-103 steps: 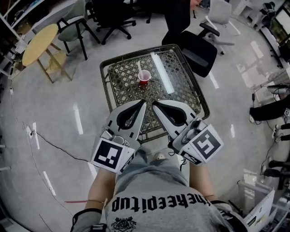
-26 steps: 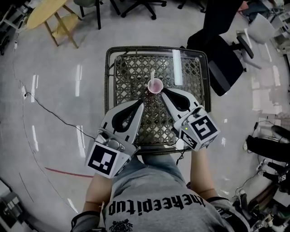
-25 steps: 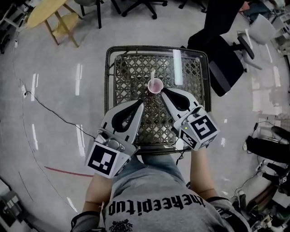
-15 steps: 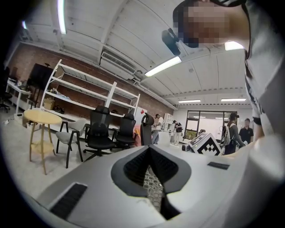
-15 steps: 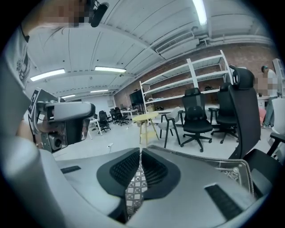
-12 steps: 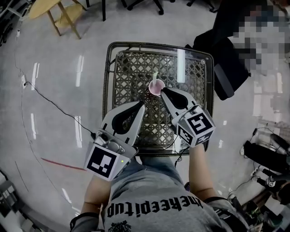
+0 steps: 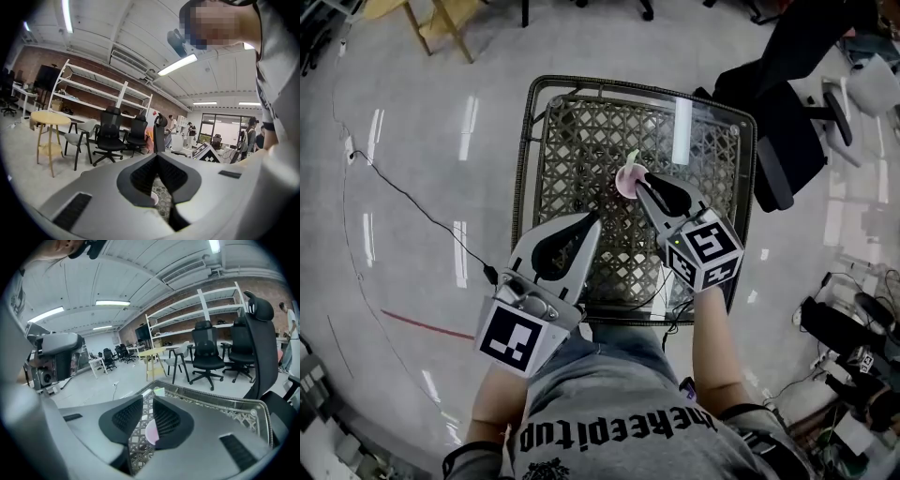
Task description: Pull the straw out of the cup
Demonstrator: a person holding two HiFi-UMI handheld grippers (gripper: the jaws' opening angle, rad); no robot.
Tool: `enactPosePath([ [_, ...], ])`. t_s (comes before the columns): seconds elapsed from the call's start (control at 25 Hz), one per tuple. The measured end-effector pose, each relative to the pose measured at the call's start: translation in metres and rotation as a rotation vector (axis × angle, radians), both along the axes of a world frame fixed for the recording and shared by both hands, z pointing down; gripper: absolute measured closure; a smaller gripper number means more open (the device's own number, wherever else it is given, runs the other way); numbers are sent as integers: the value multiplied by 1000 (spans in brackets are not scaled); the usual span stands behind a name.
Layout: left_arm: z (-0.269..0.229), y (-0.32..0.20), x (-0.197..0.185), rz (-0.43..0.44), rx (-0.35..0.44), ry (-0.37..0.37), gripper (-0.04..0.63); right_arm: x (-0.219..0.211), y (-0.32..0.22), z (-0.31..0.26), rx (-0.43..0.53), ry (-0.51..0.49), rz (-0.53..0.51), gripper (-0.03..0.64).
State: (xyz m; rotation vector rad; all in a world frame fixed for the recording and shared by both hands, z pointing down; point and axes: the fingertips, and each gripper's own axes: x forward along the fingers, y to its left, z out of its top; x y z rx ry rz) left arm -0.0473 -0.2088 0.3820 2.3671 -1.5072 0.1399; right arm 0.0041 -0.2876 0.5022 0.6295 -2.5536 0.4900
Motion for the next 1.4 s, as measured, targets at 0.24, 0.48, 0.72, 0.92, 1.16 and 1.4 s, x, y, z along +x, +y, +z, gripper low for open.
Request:
enactPosePath([
  [0.24, 11, -2, -5, -10, -23, 7, 580, -4, -6, 21, -22, 36, -15, 511],
  [0.48, 16, -5, -8, -10, -38, 13, 580, -9, -13, 35, -41, 62, -22, 495],
  [0.72, 25, -9, -11, -9, -59, 19, 580, -16, -20, 47, -54, 79, -32, 486],
  [0.92, 30, -12, -13, -14, -78, 28, 580, -22, -23, 56, -70, 91, -41, 472],
  [1.16, 37, -14, -16, -20, -79, 32, 580, -21, -26, 70, -89, 105, -37, 472],
  [1.4, 38, -17, -24, -30, -83, 31, 580, -27, -26, 78, -101, 125, -40, 474],
])
